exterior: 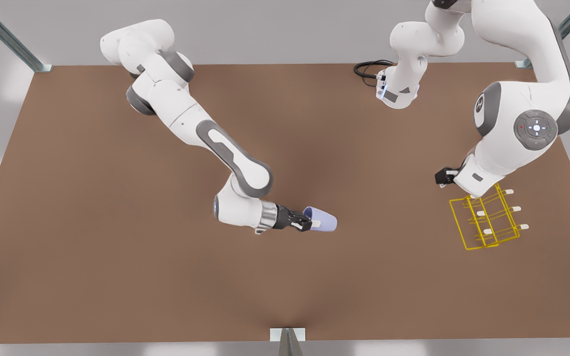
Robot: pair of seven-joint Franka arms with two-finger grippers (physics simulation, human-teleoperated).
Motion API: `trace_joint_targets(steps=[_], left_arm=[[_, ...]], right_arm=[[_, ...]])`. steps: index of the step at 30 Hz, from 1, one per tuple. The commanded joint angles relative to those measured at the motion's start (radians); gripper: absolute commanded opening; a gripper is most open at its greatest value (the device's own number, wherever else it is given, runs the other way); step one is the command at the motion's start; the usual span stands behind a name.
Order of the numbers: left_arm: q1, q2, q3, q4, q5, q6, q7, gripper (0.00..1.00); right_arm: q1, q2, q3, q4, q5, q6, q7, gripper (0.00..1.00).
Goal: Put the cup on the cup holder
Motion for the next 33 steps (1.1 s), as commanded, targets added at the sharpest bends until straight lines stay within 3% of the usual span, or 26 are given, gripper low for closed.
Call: trace_joint_targets(steps=[1,2,3,8,14,15,16,19,23,29,33], left_arm=[[-0.028,0.099,-0.024,0.125,-0.081,0.015,-1.321,1.00],[-0.041,0.175,-0.024,0.253,-0.140,0.017,-1.664,1.00],[-0.045,0.184,-0.024,0.256,-0.135,0.030,-1.747,1.00],[-0.120,0.307,-0.022,0.256,-0.130,0.112,-1.887,1.00],[-0.160,0.356,-0.017,0.258,-0.129,0.199,-1.894,1.00],[-0.158,0.356,-0.017,0.258,-0.127,0.204,-1.891,1.00],[-0.158,0.359,-0.017,0.258,-0.127,0.204,-1.890,1.00],[-0.181,0.376,-0.021,0.258,-0.129,0.234,-1.896,1.00],[-0.213,0.382,-0.021,0.259,-0.130,0.240,-1.919,1.00],[-0.267,0.390,-0.014,0.259,-0.121,0.260,-2.068,1.00],[-0.339,0.399,-0.013,0.259,-0.048,0.325,-2.227,1.00]], right_arm=[[0.013,0.028,-0.001,0.018,-0.004,0.164,0.282,0.21],[0.036,0.055,-0.003,0.049,-0.004,0.164,0.282,0.21],[0.038,0.058,-0.003,0.049,-0.004,0.164,0.281,0.21],[0.039,0.075,-0.003,0.026,-0.004,0.164,0.230,0.21],[0.039,0.072,-0.003,-0.028,-0.001,0.164,0.147,0.21],[0.039,0.071,-0.003,-0.031,-0.002,0.164,0.146,0.26],[0.039,0.066,-0.003,-0.031,-0.005,0.166,0.157,0.78],[0.035,0.054,-0.006,-0.033,-0.053,0.170,0.163,0.97],[-0.004,0.014,-0.029,-0.108,-0.063,0.157,0.129,1.00],[-0.252,-0.152,-0.043,-0.339,-0.115,-0.169,-0.106,1.00],[-0.324,-0.370,-0.241,-0.339,-0.432,-0.573,-0.095,1.00]])
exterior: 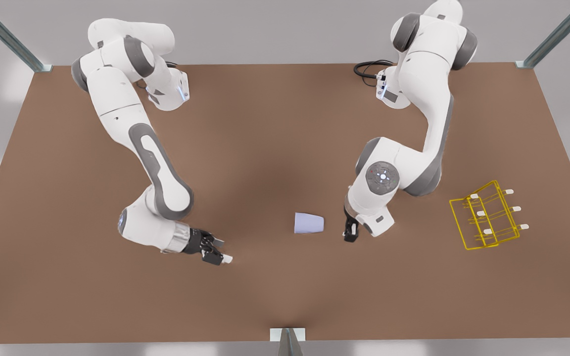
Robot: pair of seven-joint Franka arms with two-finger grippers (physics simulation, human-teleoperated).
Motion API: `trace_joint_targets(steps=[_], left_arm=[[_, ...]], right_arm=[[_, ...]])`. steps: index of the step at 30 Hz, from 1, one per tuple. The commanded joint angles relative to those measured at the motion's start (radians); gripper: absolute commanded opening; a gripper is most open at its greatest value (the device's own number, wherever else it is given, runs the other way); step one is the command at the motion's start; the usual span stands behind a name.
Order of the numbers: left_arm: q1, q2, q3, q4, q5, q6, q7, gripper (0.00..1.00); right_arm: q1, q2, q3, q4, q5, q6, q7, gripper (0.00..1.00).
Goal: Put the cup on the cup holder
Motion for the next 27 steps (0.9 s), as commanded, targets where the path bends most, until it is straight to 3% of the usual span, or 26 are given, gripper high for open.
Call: trace_joint_targets(steps=[1,3,5,8,9,11,13,17,23,27], left_arm=[[-0.019,0.014,0.001,0.009,0.032,0.085,-0.568,1.00],[-0.045,0.107,0.002,0.121,0.052,0.088,-0.568,1.00],[-0.047,0.135,0.001,0.156,0.054,0.117,-0.568,1.00],[-0.082,0.144,-0.009,0.156,0.043,0.140,-0.570,1.00],[-0.093,0.144,-0.009,0.150,0.044,0.122,-0.556,1.00],[-0.125,0.133,-0.007,0.109,0.074,0.053,-0.472,1.00],[-0.166,0.133,-0.007,0.038,0.123,0.068,-0.473,1.00],[-0.180,0.185,-0.004,0.038,0.149,0.089,-0.480,1.00],[-0.180,0.228,0.002,0.040,0.152,0.145,-0.469,1.00],[-0.180,0.244,0.001,0.038,0.176,0.155,-0.469,1.00]], right_arm=[[-0.037,-0.073,-0.040,0.002,-0.216,-0.405,-0.157,1.00],[-0.096,-0.174,-0.040,0.003,-0.459,-0.500,-0.223,1.00],[-0.106,-0.384,-0.038,0.005,-0.811,-0.636,-0.260,1.00],[-0.138,-0.572,-0.038,-0.009,-0.885,-0.849,-0.295,1.00],[-0.129,-0.639,-0.058,-0.083,-0.901,-0.850,-0.304,1.00],[-0.026,-0.730,-0.201,-0.235,-0.901,-0.745,-0.369,1.00],[-0.021,-0.705,-0.213,-0.229,-0.907,-0.744,-0.409,1.00],[-0.040,-0.639,-0.215,-0.183,-0.910,-0.629,-0.461,1.00],[-0.029,-0.587,-0.137,-0.118,-0.908,-0.590,-0.472,1.00],[-0.029,-0.587,-0.135,-0.117,-0.910,-0.593,-0.515,1.00]])
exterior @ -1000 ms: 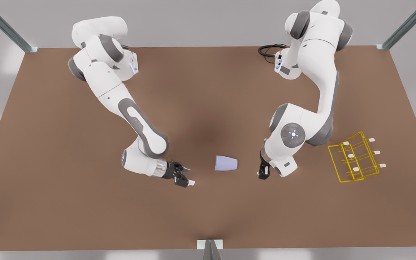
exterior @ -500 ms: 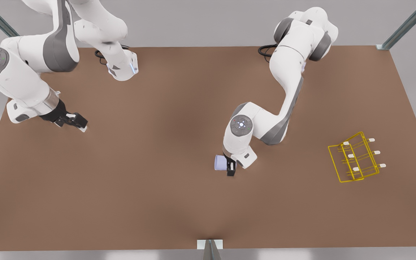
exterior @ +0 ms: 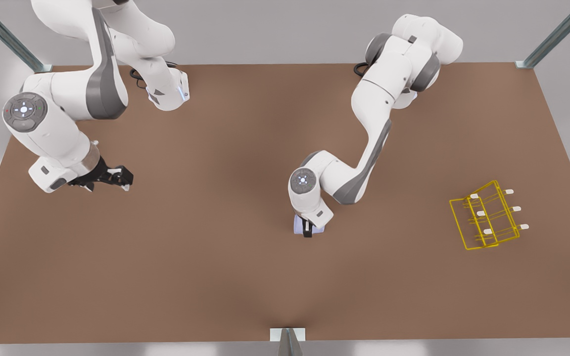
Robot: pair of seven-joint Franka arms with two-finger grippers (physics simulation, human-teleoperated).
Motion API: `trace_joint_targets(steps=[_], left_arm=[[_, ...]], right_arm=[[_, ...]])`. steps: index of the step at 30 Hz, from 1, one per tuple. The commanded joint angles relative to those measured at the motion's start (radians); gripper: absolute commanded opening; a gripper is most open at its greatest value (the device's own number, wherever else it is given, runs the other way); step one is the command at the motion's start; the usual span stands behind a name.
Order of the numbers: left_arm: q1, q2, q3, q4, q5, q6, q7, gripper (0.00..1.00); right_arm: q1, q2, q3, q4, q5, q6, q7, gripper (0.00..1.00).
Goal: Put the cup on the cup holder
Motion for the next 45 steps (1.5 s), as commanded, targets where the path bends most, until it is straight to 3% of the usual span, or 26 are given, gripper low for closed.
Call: trace_joint_targets(steps=[1,31,33,36,41,45], left_arm=[[0.001,0.002,0.001,0.001,0.014,0.019,-0.086,1.00],[-0.042,0.112,0.000,-0.053,0.172,0.067,-0.063,1.00],[-0.042,0.112,0.000,-0.047,0.172,0.064,-0.061,0.74],[-0.040,0.109,0.001,-0.042,0.172,0.054,-0.060,0.74],[0.058,-0.032,-0.008,-0.027,0.092,-0.001,0.022,0.77],[0.093,-0.061,0.073,0.001,0.161,-0.139,0.144,0.77]], right_arm=[[-0.017,0.000,0.001,0.003,0.002,0.009,-0.178,1.00],[-0.020,0.014,-0.001,0.011,0.003,0.011,-0.169,1.00],[-0.020,0.014,-0.001,0.011,0.003,0.011,-0.169,1.00],[-0.020,0.014,-0.001,0.011,0.003,0.009,-0.168,1.00],[-0.019,0.013,-0.001,0.008,0.003,0.008,-0.161,1.00],[-0.052,0.005,-0.013,-0.014,0.023,0.006,-0.117,1.00]])
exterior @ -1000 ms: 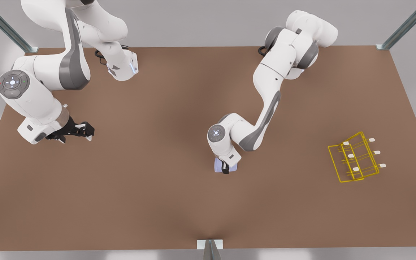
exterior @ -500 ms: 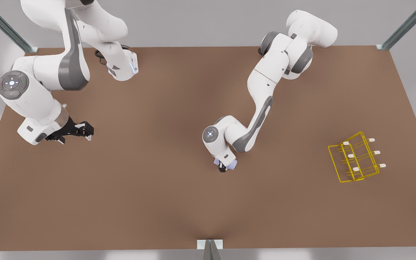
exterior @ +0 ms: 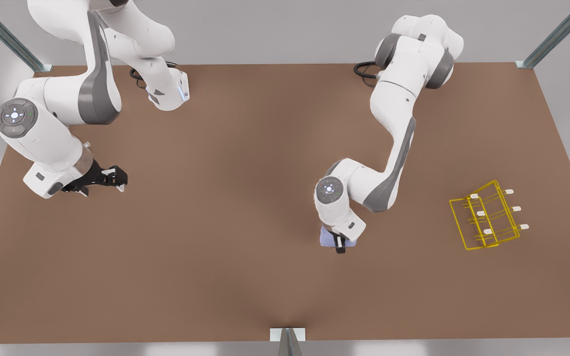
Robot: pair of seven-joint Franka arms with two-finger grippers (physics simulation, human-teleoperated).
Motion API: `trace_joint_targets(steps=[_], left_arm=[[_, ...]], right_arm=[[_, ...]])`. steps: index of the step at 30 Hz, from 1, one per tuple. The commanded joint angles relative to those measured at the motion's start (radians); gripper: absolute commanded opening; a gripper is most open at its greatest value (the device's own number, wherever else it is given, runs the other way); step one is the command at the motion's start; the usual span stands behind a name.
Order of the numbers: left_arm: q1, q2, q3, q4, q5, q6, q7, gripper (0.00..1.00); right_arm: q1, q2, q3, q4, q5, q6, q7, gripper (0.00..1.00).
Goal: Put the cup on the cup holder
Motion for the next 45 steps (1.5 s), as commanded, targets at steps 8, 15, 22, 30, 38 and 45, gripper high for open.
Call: trace_joint_targets(steps=[8,15,22,30,38,45], left_arm=[[0.010,0.002,0.017,-0.020,0.598,-0.496,0.266,0.78],[0.011,0.005,0.147,-0.167,0.897,-0.562,0.254,0.79],[-0.052,-0.008,0.147,-0.247,0.971,-0.785,0.249,0.80],[-0.070,-0.071,0.172,-0.422,1.038,-0.786,0.100,0.81],[-0.036,-0.090,0.172,-0.543,1.101,-0.762,-0.032,0.81],[-0.009,-0.116,0.207,-0.635,1.155,-0.695,-0.108,0.81]], right_arm=[[-0.012,-0.001,0.005,0.014,0.008,-0.023,0.096,1.00],[-0.015,0.003,0.005,0.017,0.008,-0.021,0.088,1.00],[-0.017,0.003,0.005,0.017,0.008,-0.023,0.088,1.00],[-0.017,0.005,0.004,0.017,0.008,-0.023,0.084,1.00],[-0.017,0.005,0.004,0.015,0.008,-0.023,0.084,1.00],[-0.017,0.005,0.004,0.017,0.008,-0.023,0.087,1.00]])
